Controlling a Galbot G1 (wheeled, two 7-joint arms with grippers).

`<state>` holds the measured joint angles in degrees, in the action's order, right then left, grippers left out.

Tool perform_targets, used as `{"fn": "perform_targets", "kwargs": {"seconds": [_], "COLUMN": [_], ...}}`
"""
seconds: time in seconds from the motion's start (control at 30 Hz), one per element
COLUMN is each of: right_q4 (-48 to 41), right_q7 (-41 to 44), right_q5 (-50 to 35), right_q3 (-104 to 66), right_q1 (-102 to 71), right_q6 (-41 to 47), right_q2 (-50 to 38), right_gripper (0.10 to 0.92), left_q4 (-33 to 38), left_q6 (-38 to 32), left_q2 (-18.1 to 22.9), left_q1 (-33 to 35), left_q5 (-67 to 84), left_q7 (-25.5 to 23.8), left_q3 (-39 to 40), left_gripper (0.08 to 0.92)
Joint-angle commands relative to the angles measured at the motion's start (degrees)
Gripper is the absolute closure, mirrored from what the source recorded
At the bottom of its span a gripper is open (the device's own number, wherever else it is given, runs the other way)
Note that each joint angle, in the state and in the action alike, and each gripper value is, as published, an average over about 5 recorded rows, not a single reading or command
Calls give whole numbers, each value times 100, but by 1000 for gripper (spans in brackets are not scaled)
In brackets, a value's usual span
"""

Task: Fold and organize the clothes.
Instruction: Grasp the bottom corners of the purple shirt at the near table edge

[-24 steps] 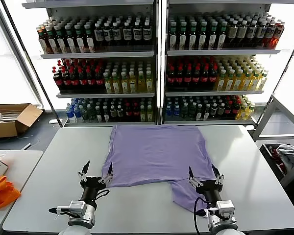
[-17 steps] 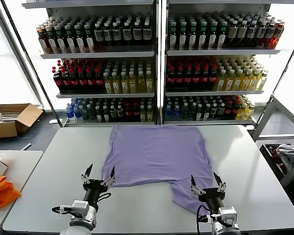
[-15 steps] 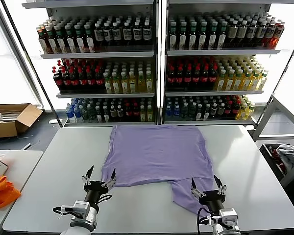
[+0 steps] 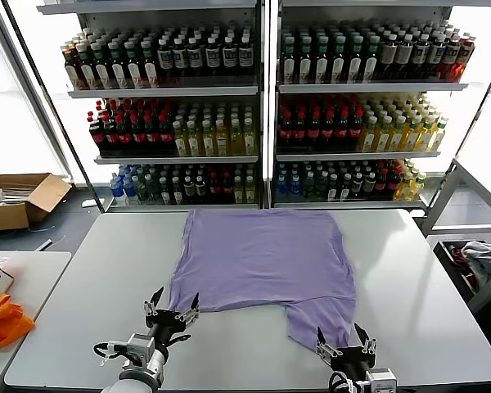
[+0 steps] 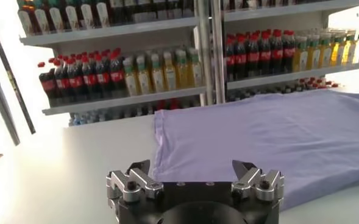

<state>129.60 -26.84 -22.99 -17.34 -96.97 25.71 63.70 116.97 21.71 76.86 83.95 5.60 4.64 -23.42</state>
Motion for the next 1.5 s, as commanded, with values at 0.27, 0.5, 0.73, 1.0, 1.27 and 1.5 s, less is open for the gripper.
{"fn": "perform_targets", "kwargs": {"seconds": [0.27, 0.5, 0.73, 1.0, 1.27, 1.5], "right_q4": [28, -15, -109, -152, -148, -136], "right_q7": [-235, -224, -211, -200, -187, -202], "right_q5": [-167, -146, -101, -68, -30, 28], "right_q3": [78, 104, 152, 195, 204, 216], "right_q1": [-128, -126, -76, -67, -119, -166], "right_q6": [89, 80, 50, 30, 20, -16], "right_q2": [36, 94, 155, 202, 191, 171], "right_gripper": [203, 203, 203, 203, 211, 364], "left_q4": [-125, -147, -313, -550, -647, -698], "left_q6": [250, 268, 348, 339, 402, 467], "left_q2": [-19, 2, -17, -84, -126, -133], "left_q1": [-30, -29, -106, -194, -191, -163], "left_q5": [257, 398, 805, 767, 852, 1017], "left_q7": [17, 32, 64, 73, 64, 62], "left_q3": [-24, 4, -105, -177, -119, -84], "left_gripper": [177, 177, 177, 177, 185, 354]}}
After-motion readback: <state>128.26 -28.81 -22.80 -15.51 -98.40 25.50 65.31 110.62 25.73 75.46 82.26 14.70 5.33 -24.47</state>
